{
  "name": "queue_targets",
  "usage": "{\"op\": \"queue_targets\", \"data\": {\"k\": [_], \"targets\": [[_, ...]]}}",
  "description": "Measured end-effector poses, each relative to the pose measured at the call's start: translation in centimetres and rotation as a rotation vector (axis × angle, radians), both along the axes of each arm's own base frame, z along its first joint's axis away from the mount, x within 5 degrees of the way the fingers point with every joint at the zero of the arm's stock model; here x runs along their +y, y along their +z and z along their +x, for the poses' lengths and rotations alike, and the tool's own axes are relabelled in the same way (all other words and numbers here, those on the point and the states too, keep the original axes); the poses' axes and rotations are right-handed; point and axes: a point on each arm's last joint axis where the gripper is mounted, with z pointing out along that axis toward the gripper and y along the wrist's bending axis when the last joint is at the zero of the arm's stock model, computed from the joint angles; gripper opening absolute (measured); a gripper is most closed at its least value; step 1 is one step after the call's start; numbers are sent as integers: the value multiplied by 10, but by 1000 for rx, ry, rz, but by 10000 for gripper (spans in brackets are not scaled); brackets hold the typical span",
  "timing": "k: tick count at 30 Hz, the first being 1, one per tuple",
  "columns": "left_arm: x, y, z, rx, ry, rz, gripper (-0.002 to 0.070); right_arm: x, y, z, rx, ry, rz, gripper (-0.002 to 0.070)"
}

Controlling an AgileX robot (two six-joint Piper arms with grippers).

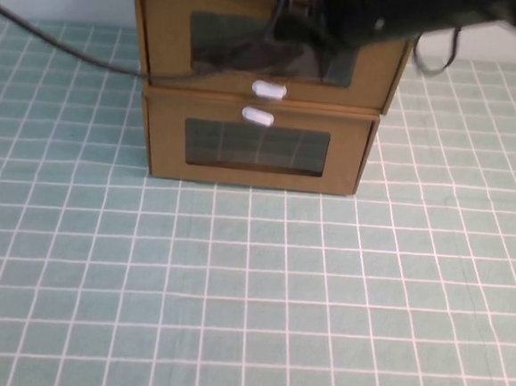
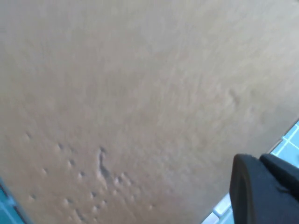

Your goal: Close the shoe box

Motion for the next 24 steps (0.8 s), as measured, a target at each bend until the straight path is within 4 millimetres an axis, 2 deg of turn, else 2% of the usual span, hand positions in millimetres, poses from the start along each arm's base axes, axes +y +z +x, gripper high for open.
{"op": "queue_targets", "data": {"k": [7, 11, 14, 16, 19, 24], "targets": [[14, 44, -28, -118, 8, 69, -5, -29, 65, -60, -59, 53, -101, -11], [31, 61, -50, -172, 63, 51, -5, -51, 100, -109, -98, 9, -205, -11], [46, 69, -74, -228, 132, 23, -5, -66, 113, -151, -120, -28, -250, -11], [54, 74, -97, -264, 161, 10, -5, -77, 117, -179, -133, -37, -259, -11], [64, 69, -135, -300, 193, -6, -5, -103, 112, -225, -142, -58, -247, -11], [83, 44, -203, -385, 272, -62, -5, -148, 80, -291, -157, -91, -210, -11]]}}
